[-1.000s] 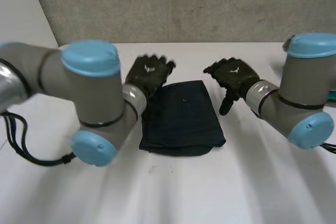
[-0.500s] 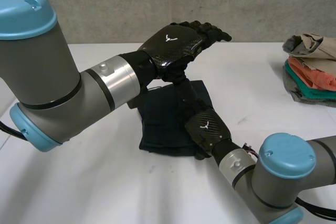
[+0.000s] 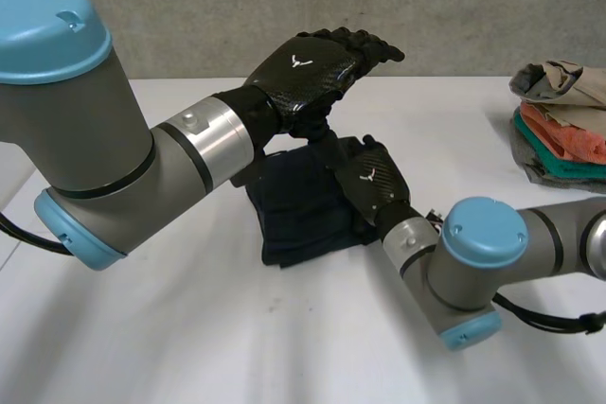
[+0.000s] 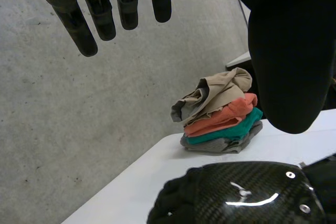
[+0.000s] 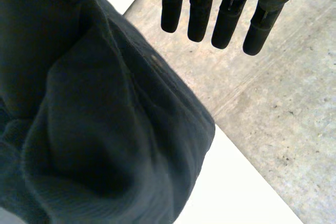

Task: Fold the laundry.

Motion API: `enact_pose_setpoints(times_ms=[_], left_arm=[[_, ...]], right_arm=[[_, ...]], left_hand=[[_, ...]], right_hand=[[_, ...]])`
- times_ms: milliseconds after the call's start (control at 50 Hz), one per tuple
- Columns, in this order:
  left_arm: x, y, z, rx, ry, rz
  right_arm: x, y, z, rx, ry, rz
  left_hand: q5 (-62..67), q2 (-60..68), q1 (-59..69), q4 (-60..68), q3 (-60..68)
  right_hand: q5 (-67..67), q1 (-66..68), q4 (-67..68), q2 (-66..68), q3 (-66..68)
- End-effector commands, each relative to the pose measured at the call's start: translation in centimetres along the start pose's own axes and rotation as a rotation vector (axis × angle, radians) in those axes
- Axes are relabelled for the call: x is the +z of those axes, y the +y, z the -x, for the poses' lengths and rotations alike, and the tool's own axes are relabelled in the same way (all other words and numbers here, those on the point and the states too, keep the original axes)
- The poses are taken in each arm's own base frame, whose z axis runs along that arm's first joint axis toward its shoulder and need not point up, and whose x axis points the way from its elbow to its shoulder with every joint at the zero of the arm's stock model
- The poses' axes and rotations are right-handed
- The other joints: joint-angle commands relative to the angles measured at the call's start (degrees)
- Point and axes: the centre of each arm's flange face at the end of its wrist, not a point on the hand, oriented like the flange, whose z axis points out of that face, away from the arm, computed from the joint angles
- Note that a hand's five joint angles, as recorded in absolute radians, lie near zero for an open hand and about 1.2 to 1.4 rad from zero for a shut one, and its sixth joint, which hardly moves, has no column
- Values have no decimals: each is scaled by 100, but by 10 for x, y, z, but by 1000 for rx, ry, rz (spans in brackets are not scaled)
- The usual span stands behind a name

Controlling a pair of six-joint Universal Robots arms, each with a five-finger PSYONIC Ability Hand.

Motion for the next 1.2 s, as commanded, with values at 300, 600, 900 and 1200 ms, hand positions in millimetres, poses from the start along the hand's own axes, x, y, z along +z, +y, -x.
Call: enact_pose_setpoints(times_ms=[300,600,900,1200], left_arm=[[-4,0,10,-1,-25,4],[-11,-36,16,50,-92,-112],[-16,-41,8,53,-79,-119],[-16,-22,5,37,-70,-70]], right_arm=[[40,-49,-47,93,67,-95],[53,-120,-184,60,347,-350],[3,-71,-408,53,555,-452],[-51,152,-428,212,410,-219]], left_hand=[[366,348,541,340,407],[366,348,541,340,407],[349,331,524,324,390],[366,348,541,340,407]], right_hand=[[5954,5662,5640,5749,5650],[5954,5662,5640,5749,5650],[5954,5662,5640,5749,5650],[5954,5662,5640,5749,5650]])
